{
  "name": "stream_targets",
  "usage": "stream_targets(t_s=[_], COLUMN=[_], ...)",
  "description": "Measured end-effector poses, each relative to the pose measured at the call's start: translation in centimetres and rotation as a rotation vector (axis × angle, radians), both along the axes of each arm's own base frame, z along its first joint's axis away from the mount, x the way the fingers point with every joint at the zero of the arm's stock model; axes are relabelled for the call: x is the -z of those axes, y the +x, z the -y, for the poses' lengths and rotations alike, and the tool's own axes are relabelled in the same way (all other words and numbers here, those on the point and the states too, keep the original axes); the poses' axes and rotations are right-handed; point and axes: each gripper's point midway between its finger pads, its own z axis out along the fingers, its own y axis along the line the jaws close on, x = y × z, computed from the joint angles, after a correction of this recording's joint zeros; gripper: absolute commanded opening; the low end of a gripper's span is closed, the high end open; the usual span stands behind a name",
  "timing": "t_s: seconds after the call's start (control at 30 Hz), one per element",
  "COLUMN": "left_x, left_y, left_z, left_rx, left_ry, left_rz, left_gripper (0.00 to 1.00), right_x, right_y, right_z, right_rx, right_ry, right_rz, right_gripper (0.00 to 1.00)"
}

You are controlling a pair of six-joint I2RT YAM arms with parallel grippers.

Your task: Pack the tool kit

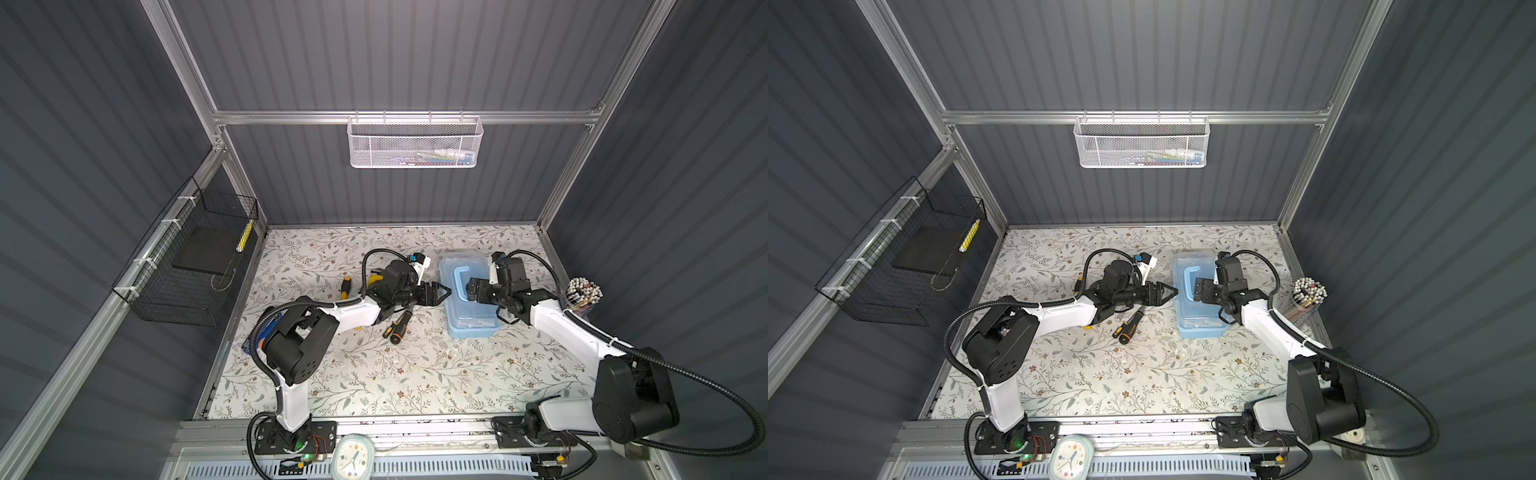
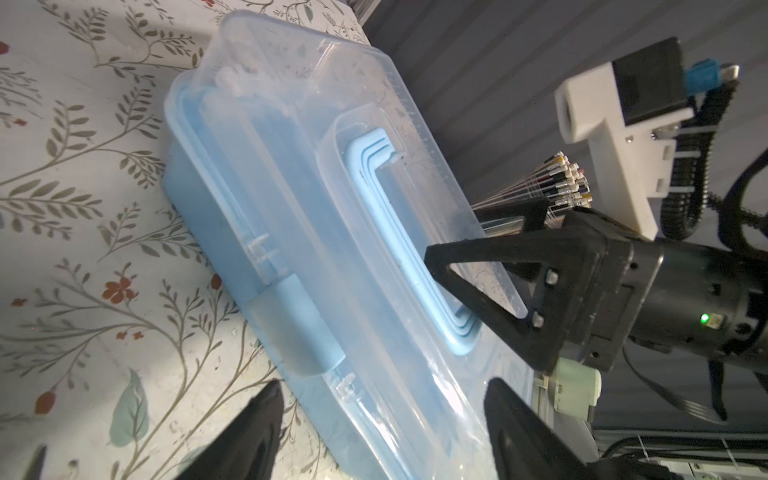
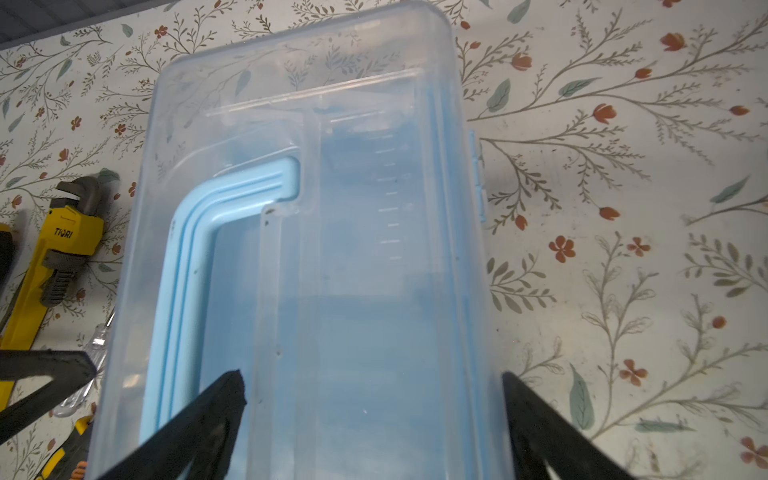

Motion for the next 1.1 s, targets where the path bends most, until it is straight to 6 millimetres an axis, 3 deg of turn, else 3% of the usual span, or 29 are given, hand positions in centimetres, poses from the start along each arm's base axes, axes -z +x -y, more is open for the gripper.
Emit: stream_targets(t_s=[0.13,0.27,0.47,0.7,1.1], left_x=[1.4,1.8,2.5,5.1,4.2], left_y=[0.1,0.3,0.6,0.8,1.3], left_z=[0.3,0.1,-0.1,0.1,0.5], left_rx=[-0.02,-0.049,-0.085,-0.104,-0.115], left_ry=[-0.005,-0.001,0.007,0.012,-0.021], left_rz=[-0.062,-0.089,-0.126,-0.198,-0.184], left_gripper=[0.67,0.71,0.68,0.69,0.71], right_x=[0.0,0.1,0.2,0.4,0.4], right_y=[0.0,0.1,0.1,0.2,1.2], right_z=[0.1,0.3,0.3,0.2,0.1], right_rx=[-0.01,-0.011,-0.03,-0.053,-0.086], right_ry=[0.011,0.031,0.058,0.06,0.116], right_rz=[-0.003,-0.007,-0.007,-0.015,0.001], right_gripper=[0.88,0.85,0.85,0.85,0.85])
